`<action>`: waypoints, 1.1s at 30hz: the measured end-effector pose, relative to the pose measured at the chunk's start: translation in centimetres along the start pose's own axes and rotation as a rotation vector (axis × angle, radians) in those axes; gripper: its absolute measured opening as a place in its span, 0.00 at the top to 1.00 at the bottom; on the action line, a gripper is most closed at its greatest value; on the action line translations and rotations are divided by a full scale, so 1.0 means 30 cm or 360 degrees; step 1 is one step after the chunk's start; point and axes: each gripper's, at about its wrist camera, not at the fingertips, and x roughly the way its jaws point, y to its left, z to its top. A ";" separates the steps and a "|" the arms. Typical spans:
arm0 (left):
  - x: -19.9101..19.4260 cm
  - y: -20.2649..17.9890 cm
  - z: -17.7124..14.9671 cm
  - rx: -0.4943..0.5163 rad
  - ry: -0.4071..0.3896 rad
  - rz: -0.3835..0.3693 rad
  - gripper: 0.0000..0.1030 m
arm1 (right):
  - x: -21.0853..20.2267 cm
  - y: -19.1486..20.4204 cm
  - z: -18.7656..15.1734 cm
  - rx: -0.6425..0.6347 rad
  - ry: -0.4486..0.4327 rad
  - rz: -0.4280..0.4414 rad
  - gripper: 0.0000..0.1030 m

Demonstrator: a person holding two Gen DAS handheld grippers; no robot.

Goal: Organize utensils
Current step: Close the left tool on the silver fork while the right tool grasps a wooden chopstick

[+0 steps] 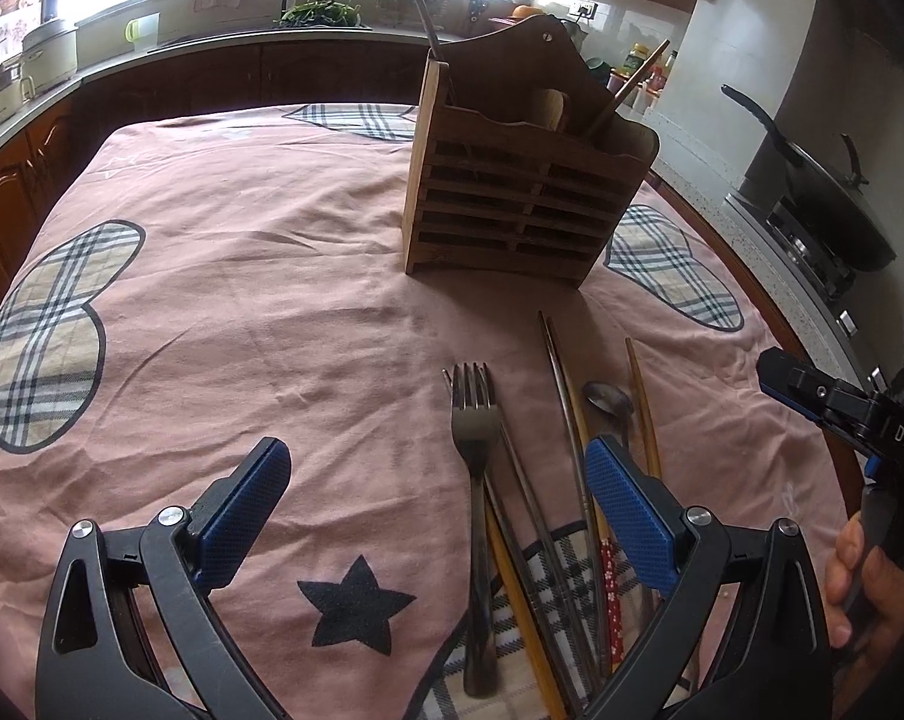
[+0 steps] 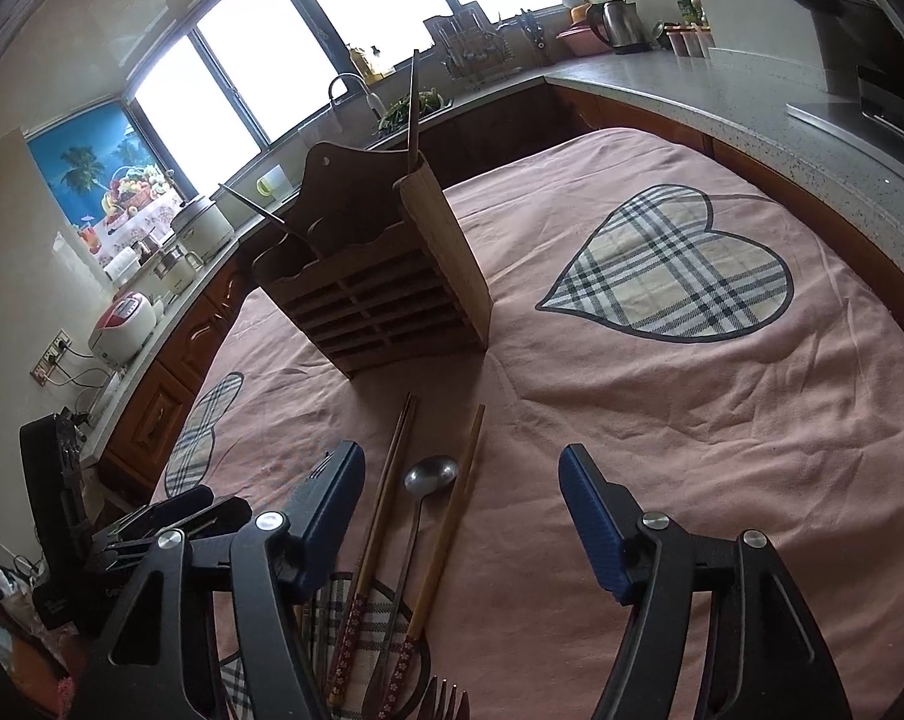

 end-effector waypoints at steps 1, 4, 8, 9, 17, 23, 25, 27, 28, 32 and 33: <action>0.008 0.000 0.004 0.0003 0.0004 -0.0003 0.02 | 0.014 0.003 0.002 -0.0006 0.0013 -0.0004 0.35; 0.035 -0.006 0.018 0.0019 0.0018 0.0007 0.03 | 0.063 0.012 0.007 -0.0029 0.0056 -0.0010 0.41; 0.085 -0.023 0.043 0.0069 0.0069 0.0002 0.08 | 0.142 0.020 0.019 -0.0046 0.0128 -0.0024 0.46; 0.099 -0.028 0.049 0.0083 0.0081 0.0002 0.09 | 0.159 0.021 0.021 -0.0050 0.0142 -0.0030 0.46; 0.209 -0.051 0.070 0.0151 0.0212 -0.0014 0.31 | 0.265 0.014 0.049 -0.0052 0.0234 -0.0056 0.56; 0.241 -0.051 0.077 0.0175 0.0232 -0.0006 0.57 | 0.331 0.013 0.056 -0.0063 0.0317 -0.0080 0.70; 0.242 -0.047 0.082 0.0174 0.0234 -0.0024 0.70 | 0.344 0.014 0.051 -0.0080 0.0327 -0.0096 0.75; 0.239 -0.036 0.085 0.0150 0.0241 -0.0060 0.77 | 0.345 0.017 0.051 -0.0096 0.0328 -0.0110 0.86; 0.235 -0.029 0.087 0.0138 0.0241 -0.0070 0.77 | 0.344 0.012 0.051 -0.0077 0.0334 -0.0088 0.91; 0.197 -0.004 0.087 0.0102 0.0209 -0.0082 0.78 | 0.320 0.011 0.054 -0.0055 0.0313 -0.0053 0.93; 0.181 0.002 0.087 0.0091 0.0197 -0.0091 0.79 | 0.308 0.012 0.055 -0.0049 0.0304 -0.0043 0.93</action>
